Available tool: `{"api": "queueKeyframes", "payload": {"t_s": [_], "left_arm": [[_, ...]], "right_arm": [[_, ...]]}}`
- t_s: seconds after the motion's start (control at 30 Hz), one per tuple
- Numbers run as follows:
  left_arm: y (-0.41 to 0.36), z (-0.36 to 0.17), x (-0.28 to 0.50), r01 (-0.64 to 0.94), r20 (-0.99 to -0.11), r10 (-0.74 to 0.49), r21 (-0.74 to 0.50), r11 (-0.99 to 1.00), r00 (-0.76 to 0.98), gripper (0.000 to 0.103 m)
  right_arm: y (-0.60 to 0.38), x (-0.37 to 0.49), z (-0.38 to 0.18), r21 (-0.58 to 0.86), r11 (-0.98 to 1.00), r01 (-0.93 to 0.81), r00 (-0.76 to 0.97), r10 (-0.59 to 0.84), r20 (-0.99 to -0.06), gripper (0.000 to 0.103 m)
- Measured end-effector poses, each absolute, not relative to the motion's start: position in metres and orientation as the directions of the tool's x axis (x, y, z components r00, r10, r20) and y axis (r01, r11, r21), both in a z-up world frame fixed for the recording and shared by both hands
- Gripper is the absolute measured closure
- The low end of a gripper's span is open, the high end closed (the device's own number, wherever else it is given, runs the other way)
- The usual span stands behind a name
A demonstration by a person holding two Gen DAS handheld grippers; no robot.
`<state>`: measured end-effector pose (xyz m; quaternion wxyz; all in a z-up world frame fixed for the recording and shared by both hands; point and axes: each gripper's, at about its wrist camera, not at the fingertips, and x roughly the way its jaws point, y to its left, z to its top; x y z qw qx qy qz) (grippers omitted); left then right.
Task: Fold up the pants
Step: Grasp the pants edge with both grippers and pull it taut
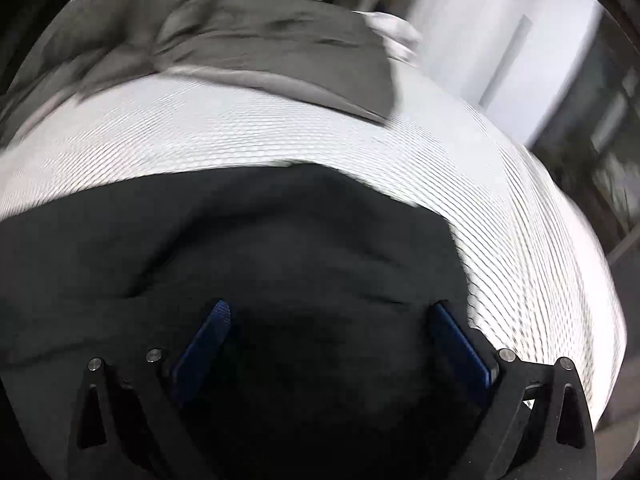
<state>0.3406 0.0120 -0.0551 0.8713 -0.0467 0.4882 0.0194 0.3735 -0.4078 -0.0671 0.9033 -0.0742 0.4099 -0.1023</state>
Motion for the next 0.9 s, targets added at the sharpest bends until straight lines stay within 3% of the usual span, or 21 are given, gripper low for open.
{"api": "queueKeyframes", "payload": {"t_s": [0.13, 0.27, 0.33, 0.43, 0.47, 0.5, 0.53, 0.6, 0.7, 0.8, 0.9], "left_arm": [[0.009, -0.034, 0.334, -0.05, -0.811, -0.043, -0.089, 0.995, 0.583, 0.001], [-0.006, -0.022, 0.351, -0.017, -0.796, -0.022, -0.041, 0.999, 0.605, 0.001], [-0.013, -0.033, 0.36, -0.02, -0.82, -0.006, -0.022, 1.0, 0.572, 0.001], [-0.007, -0.051, 0.364, -0.047, -0.849, -0.04, -0.076, 0.996, 0.526, 0.0], [-0.005, -0.051, 0.364, -0.052, -0.845, -0.047, -0.089, 0.995, 0.532, 0.0], [-0.004, -0.049, 0.364, -0.061, -0.845, -0.045, -0.091, 0.994, 0.533, 0.0], [-0.003, -0.049, 0.364, -0.066, -0.845, -0.042, -0.09, 0.994, 0.533, 0.0], [-0.004, -0.05, 0.364, -0.065, -0.845, -0.046, -0.095, 0.993, 0.533, 0.0], [-0.007, -0.048, 0.362, -0.061, -0.844, -0.043, -0.09, 0.994, 0.535, 0.0], [0.0, -0.053, 0.362, -0.051, -0.842, -0.055, -0.098, 0.994, 0.537, 0.0], [0.005, -0.056, 0.367, -0.051, -0.843, -0.051, -0.093, 0.994, 0.535, 0.0]], "right_arm": [[-0.397, 0.364, -0.046, -0.23, 0.966, 0.12, 0.675, -0.249, -0.694, 0.002], [-0.355, 0.347, -0.016, -0.194, 0.981, 0.001, 0.756, -0.128, -0.642, 0.002], [-0.314, 0.364, -0.02, -0.184, 0.976, -0.115, 0.749, -0.036, -0.661, 0.002], [-0.255, 0.376, -0.042, -0.285, 0.93, -0.234, 0.711, -0.037, -0.702, 0.005], [-0.237, 0.386, -0.051, -0.276, 0.912, -0.304, 0.681, 0.005, -0.732, 0.008], [-0.222, 0.387, -0.061, -0.241, 0.901, -0.361, 0.641, 0.052, -0.766, 0.022], [-0.213, 0.391, -0.075, -0.173, 0.89, -0.422, 0.569, 0.111, -0.815, 0.044], [-0.218, 0.39, -0.08, -0.141, 0.888, -0.439, 0.556, 0.145, -0.818, 0.05], [-0.266, 0.397, -0.074, -0.203, 0.93, -0.306, 0.615, 0.031, -0.788, 0.054], [-0.363, 0.41, -0.07, -0.242, 0.968, 0.062, 0.632, -0.226, -0.742, 0.054], [-0.399, 0.403, -0.067, -0.142, 0.988, 0.061, 0.634, -0.148, -0.759, 0.061]]}}
